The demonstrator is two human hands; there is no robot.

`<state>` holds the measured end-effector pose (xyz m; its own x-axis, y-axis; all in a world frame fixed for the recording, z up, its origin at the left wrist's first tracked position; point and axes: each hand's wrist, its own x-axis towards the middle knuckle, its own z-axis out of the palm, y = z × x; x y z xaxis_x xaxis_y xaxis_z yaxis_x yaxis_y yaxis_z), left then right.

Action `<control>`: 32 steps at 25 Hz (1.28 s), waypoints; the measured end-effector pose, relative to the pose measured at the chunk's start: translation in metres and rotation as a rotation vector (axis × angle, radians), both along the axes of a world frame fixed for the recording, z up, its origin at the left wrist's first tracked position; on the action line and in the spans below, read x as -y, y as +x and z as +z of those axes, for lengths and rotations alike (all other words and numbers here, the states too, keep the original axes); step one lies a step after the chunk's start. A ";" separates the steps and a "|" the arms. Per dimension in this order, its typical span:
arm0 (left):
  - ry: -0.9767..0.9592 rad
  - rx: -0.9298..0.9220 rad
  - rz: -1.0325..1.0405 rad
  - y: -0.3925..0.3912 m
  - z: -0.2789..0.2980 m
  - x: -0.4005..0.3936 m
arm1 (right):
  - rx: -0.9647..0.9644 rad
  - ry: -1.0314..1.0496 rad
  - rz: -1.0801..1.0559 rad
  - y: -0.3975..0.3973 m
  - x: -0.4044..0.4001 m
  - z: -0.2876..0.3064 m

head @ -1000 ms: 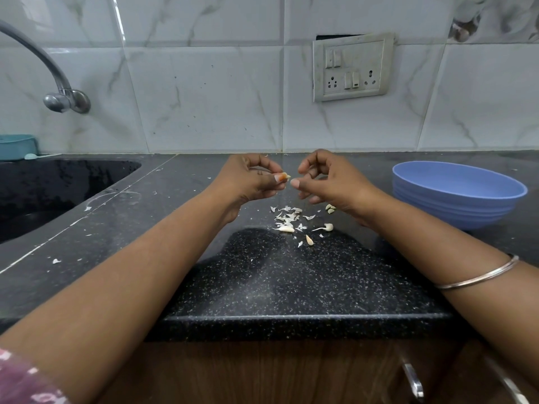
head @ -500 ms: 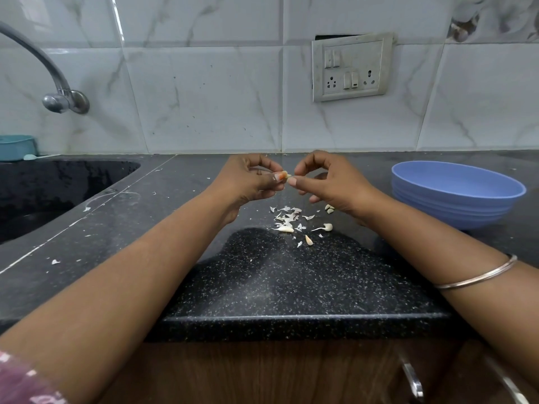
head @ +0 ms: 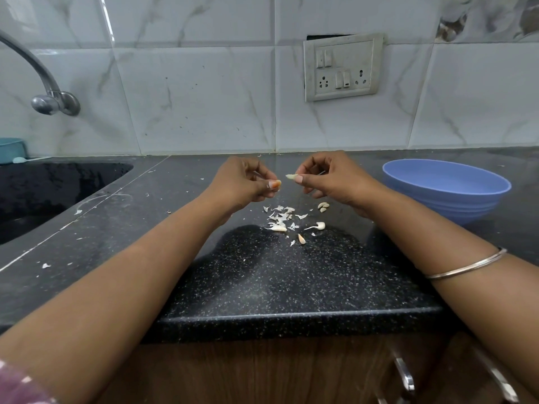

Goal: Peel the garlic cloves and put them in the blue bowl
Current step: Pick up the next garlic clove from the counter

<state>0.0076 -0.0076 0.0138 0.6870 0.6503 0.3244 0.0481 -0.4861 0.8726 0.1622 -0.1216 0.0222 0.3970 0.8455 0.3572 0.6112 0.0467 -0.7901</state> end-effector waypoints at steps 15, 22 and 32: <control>0.572 -0.324 0.113 0.003 -0.003 0.002 | 0.524 -0.533 -0.338 0.026 0.007 0.004; 0.570 -0.303 0.130 0.004 -0.008 0.000 | 0.526 -0.543 -0.367 0.028 0.004 0.000; 0.560 -0.236 0.219 0.008 -0.016 0.002 | 0.529 -0.464 -0.401 0.025 0.005 0.002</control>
